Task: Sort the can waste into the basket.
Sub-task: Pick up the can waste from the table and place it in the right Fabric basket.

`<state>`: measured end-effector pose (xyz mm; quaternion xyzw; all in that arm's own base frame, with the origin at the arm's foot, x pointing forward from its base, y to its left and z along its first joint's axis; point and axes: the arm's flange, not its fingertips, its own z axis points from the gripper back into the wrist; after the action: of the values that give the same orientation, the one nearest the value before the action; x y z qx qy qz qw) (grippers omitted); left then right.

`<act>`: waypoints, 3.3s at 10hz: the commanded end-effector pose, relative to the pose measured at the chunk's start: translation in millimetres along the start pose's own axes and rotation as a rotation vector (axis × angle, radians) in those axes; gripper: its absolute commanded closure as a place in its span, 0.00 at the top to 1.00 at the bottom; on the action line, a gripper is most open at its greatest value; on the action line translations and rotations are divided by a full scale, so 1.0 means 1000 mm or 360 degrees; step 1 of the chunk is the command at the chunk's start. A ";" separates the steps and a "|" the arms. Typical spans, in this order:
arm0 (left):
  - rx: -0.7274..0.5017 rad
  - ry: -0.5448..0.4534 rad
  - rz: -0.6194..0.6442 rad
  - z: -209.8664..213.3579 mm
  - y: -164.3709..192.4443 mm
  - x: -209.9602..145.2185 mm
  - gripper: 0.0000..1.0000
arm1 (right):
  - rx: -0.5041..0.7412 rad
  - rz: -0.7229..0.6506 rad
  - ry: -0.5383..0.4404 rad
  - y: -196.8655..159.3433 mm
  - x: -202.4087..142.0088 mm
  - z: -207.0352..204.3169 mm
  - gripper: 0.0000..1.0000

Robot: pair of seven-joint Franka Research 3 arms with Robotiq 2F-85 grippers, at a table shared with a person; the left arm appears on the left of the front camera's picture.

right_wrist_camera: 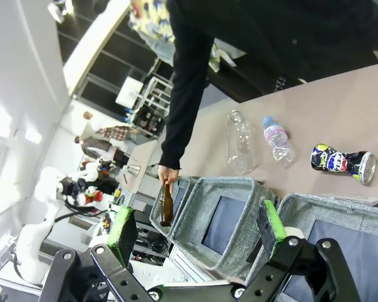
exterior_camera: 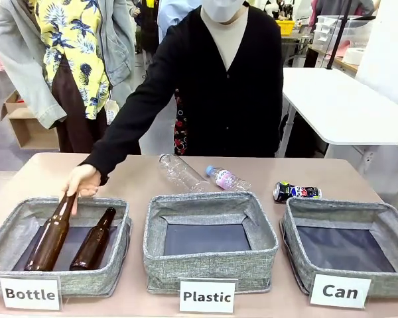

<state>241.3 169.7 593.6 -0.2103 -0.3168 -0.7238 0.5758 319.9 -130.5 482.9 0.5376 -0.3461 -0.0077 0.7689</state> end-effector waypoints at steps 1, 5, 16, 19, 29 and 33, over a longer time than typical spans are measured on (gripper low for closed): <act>0.0151 -0.0051 0.0175 0.005 -0.013 -0.015 0.25 | 0.0036 0.0042 -0.0038 -0.001 0.002 -0.002 1.00; 0.0144 -0.0131 0.0160 -0.023 -0.018 -0.018 0.25 | 0.0036 0.0042 -0.0038 -0.001 0.002 -0.002 1.00; -0.0342 -0.0060 -0.0266 -0.424 0.255 0.385 0.25 | -0.0419 0.0458 -0.0022 0.047 0.014 0.234 1.00; -0.0374 0.0122 -0.0371 -0.575 0.254 0.445 0.25 | -0.0418 0.0428 -0.0026 0.051 0.001 0.247 1.00; -0.0498 0.0096 -0.0439 -0.651 0.234 0.455 1.00 | -0.0418 0.0428 -0.0026 0.051 0.001 0.247 1.00; -0.0513 0.0082 -0.0421 -0.639 0.237 0.451 1.00 | -0.0418 0.0428 -0.0026 0.051 0.001 0.247 1.00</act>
<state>397.8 -634.9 487.3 -0.2231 -0.2108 -0.8397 0.4479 171.1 -315.6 570.8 0.3747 -0.4196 0.0574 0.8248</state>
